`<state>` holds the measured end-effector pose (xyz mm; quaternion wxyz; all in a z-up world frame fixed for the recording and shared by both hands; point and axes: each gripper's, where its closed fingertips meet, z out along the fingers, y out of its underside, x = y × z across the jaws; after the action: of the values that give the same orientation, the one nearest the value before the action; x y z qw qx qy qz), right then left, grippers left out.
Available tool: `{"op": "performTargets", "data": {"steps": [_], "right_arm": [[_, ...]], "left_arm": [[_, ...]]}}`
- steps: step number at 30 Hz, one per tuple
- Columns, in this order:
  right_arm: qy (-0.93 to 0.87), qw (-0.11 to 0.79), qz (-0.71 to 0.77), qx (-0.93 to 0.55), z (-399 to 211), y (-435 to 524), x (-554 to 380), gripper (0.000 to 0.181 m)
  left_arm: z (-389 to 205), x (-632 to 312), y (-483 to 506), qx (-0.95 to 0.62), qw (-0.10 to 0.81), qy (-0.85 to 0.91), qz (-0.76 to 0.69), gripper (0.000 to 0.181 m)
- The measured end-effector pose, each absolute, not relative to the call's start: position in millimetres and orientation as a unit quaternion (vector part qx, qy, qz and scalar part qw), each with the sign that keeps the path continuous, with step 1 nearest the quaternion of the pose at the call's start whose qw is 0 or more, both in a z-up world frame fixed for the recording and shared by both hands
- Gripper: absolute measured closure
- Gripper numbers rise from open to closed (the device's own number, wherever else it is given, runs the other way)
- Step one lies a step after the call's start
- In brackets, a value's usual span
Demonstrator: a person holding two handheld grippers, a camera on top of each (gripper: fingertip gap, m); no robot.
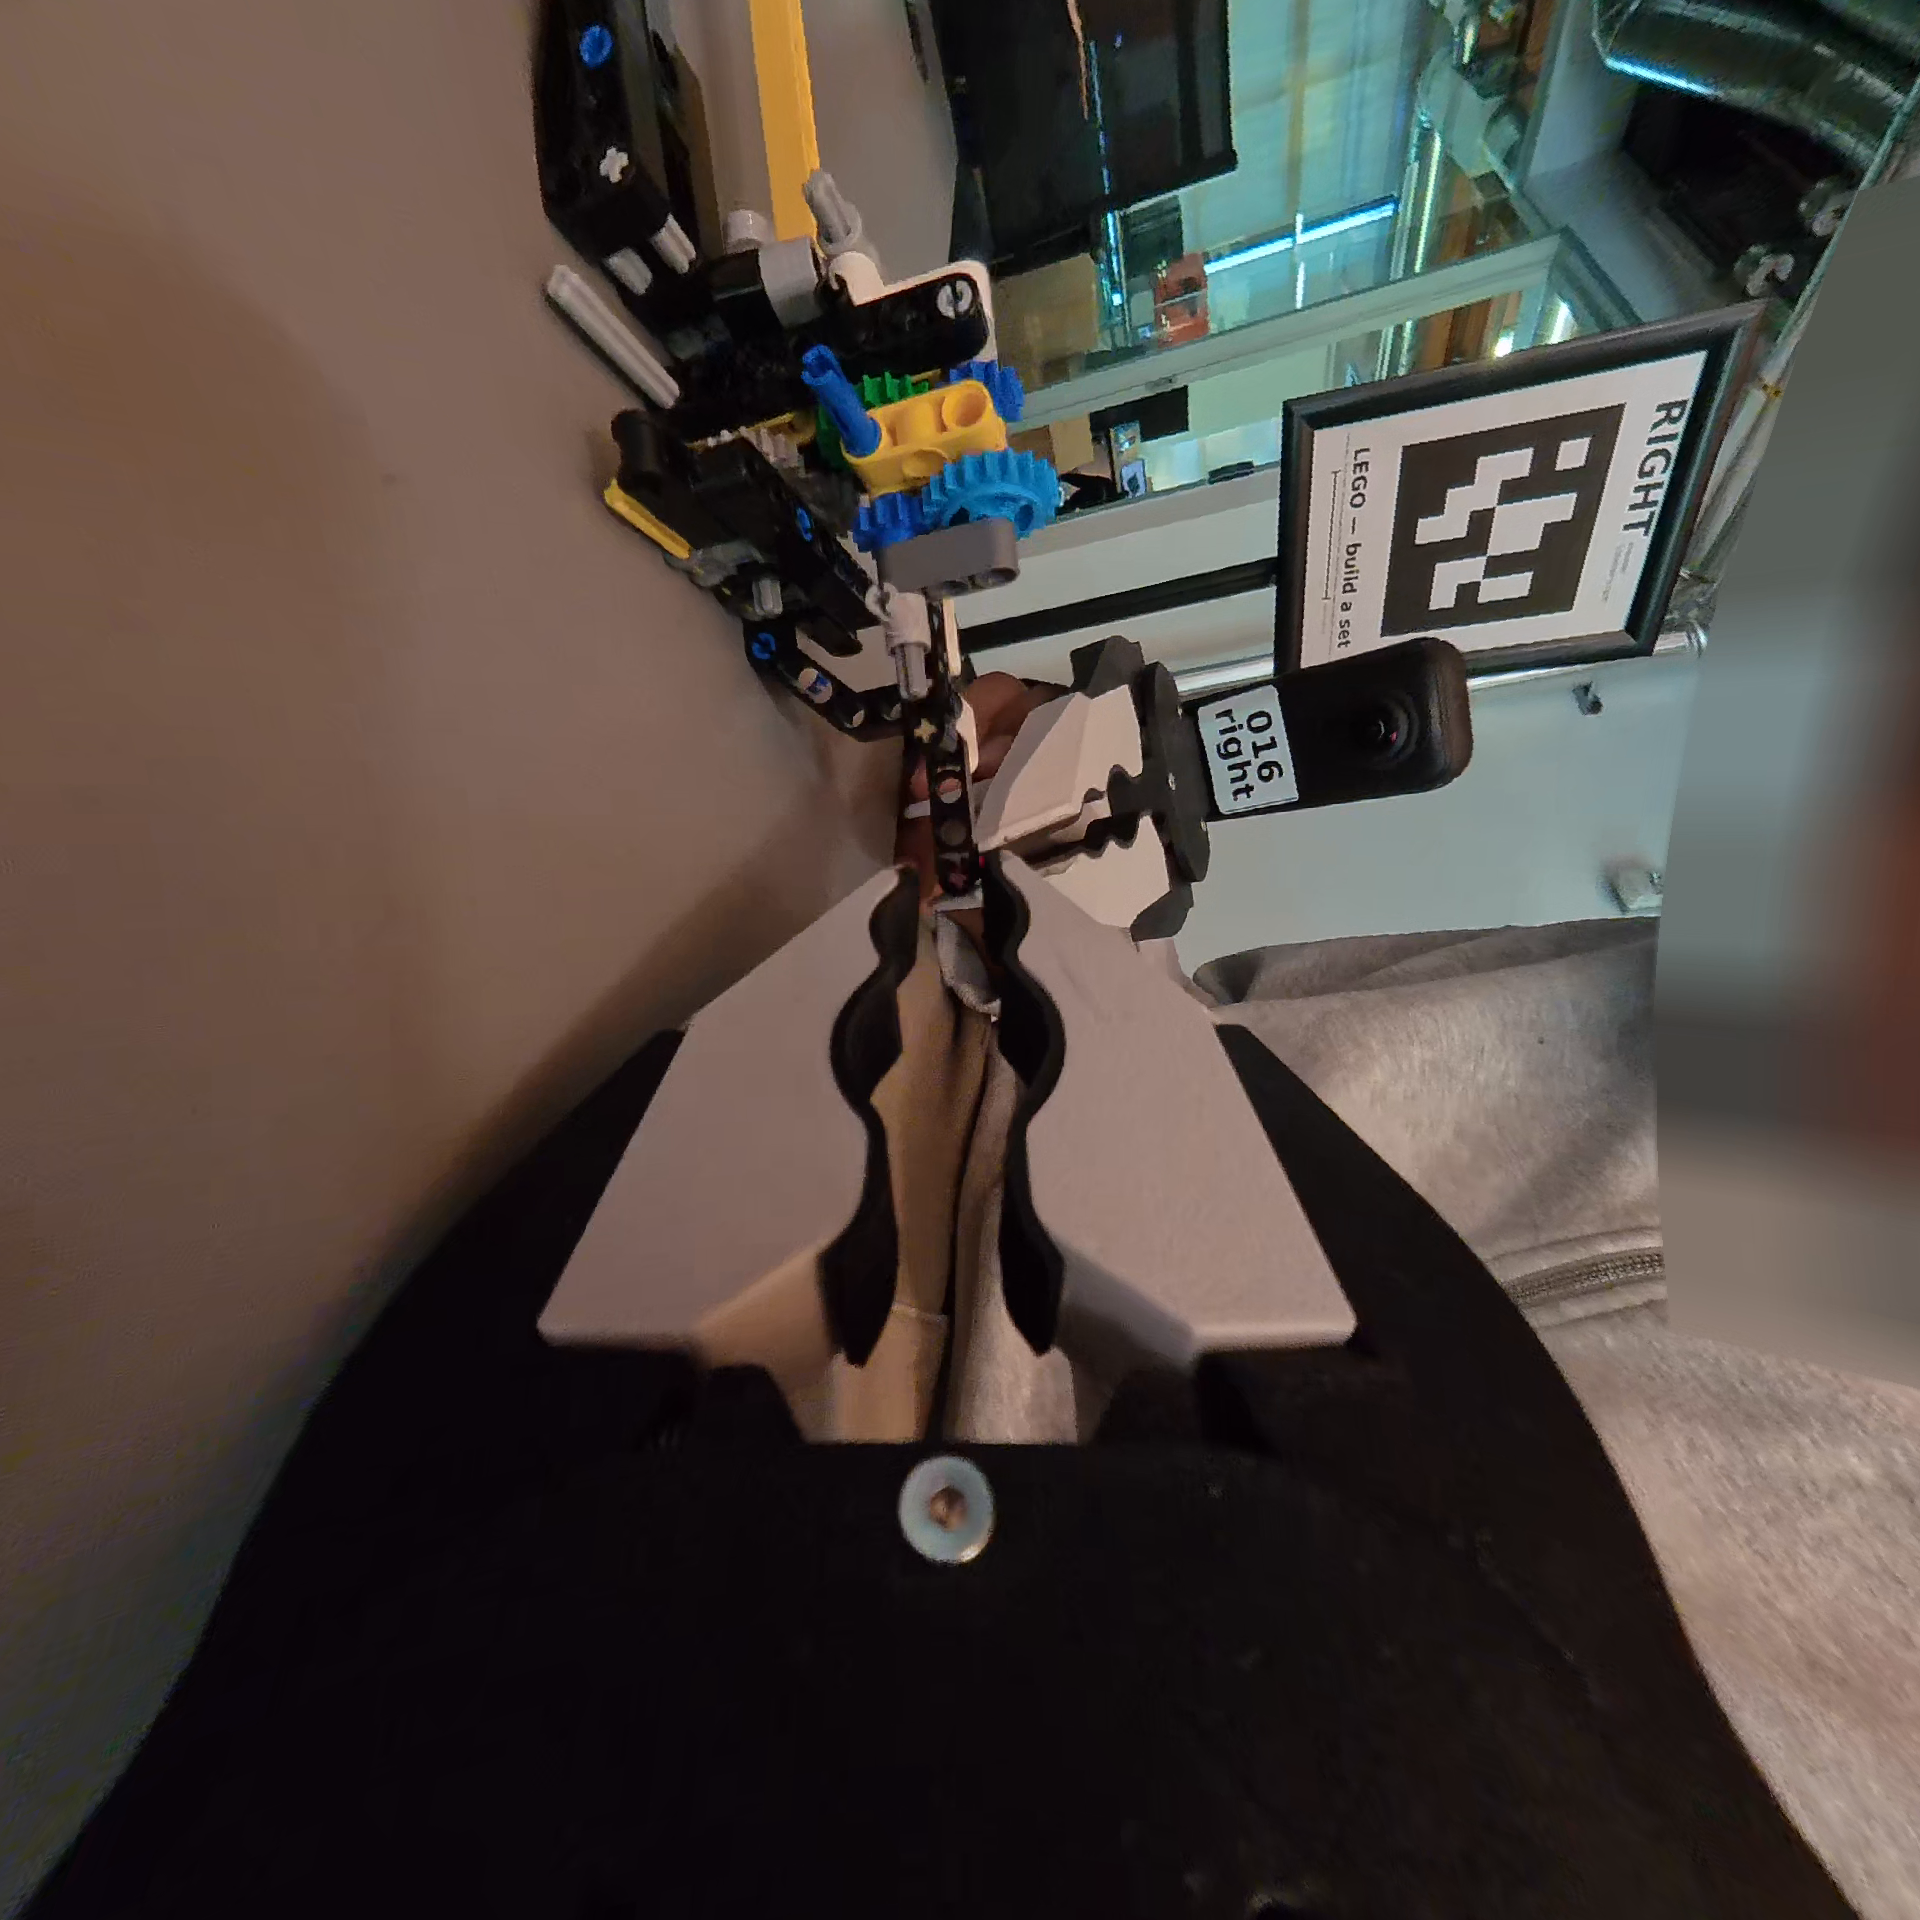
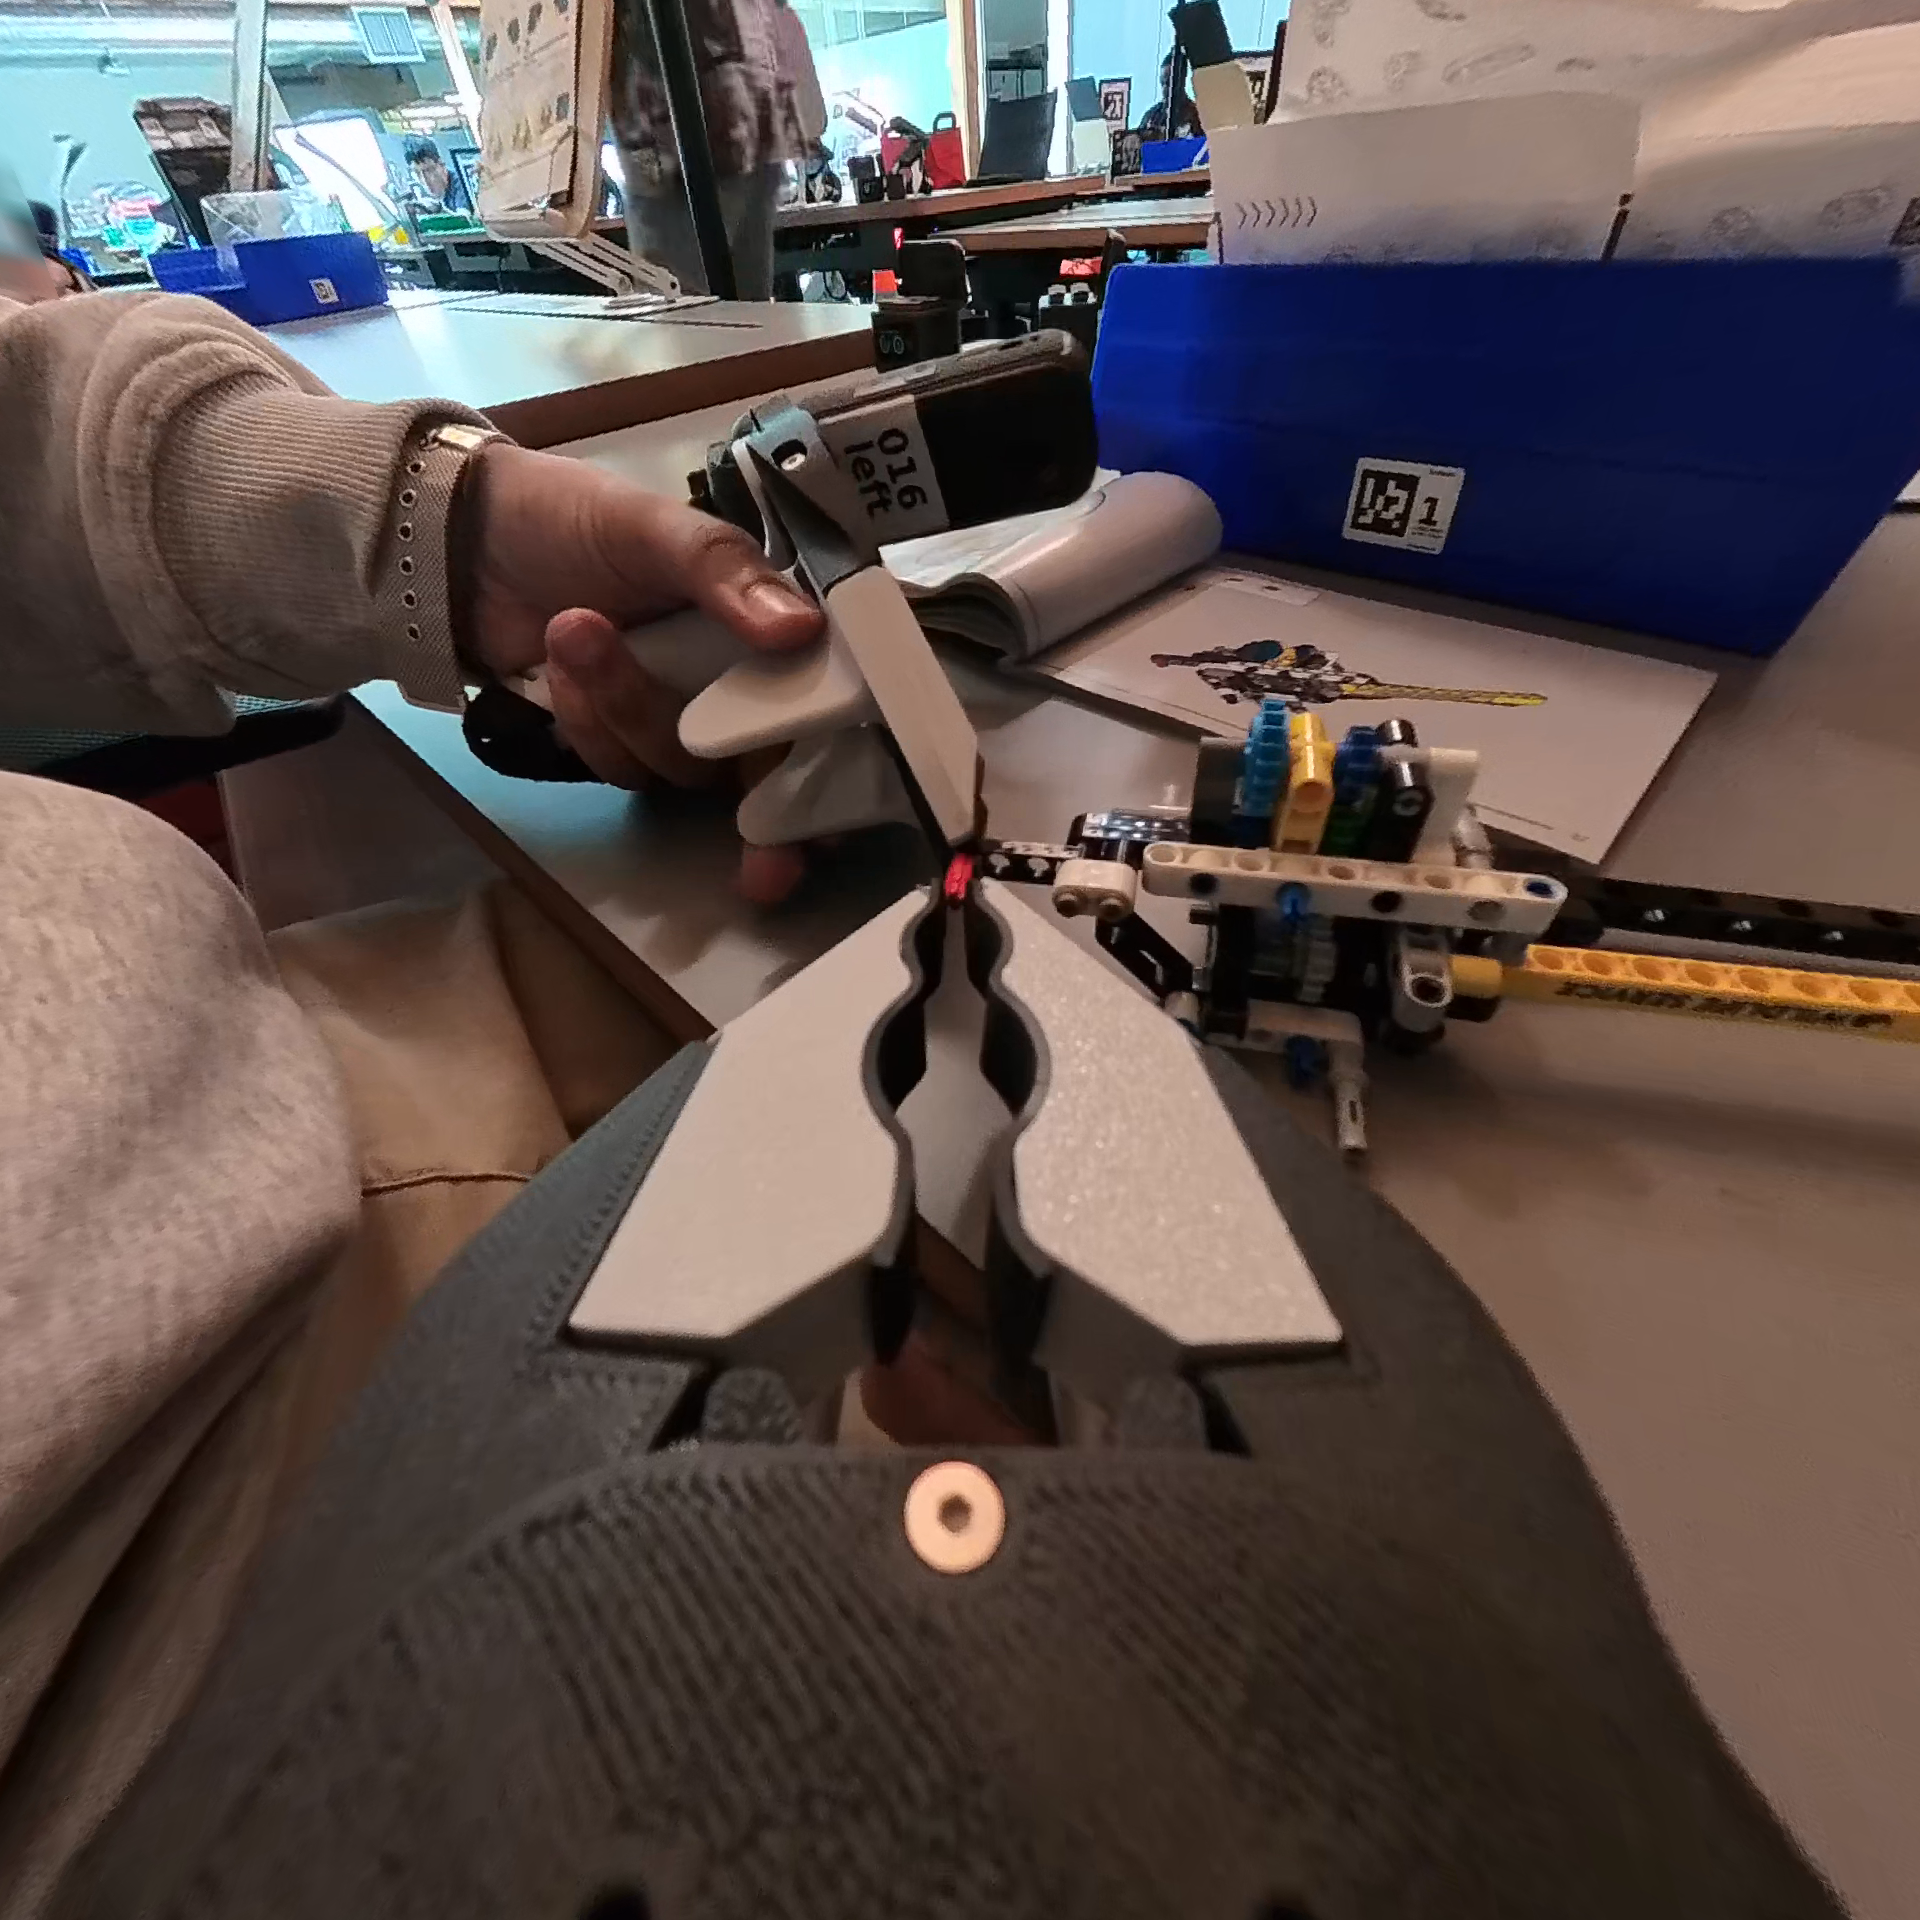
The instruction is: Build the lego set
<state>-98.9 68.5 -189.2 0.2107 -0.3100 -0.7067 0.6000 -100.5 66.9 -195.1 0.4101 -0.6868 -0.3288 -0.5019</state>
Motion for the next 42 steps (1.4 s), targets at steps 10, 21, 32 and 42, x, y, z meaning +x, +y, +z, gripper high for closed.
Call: {"op": "performTargets", "data": {"steps": [10,21,32,42], "right_arm": [[-0.714,0.219,0.591,-0.305,-191.4,66.2,-98.8,0.179],[-0.716,0.243,0.581,-0.301,-190.1,67.1,-99.8,0.179],[-0.722,0.283,0.562,-0.287,-188.2,66.7,-100.1,0.179],[-0.72,0.298,0.558,-0.286,-186.9,66.9,-100.6,0.179]], "left_arm": [[-194.0,-100.8,67.3,-0.681,0.406,-0.329,-0.513,0.169],[-193.1,-99.8,68.7,-0.674,0.396,-0.329,-0.53,0.171],[-192.6,-100.4,69.0,-0.667,0.392,-0.333,-0.54,0.172],[-187.8,-104.5,68.1,-0.658,0.408,-0.334,-0.539,0.16]]}}
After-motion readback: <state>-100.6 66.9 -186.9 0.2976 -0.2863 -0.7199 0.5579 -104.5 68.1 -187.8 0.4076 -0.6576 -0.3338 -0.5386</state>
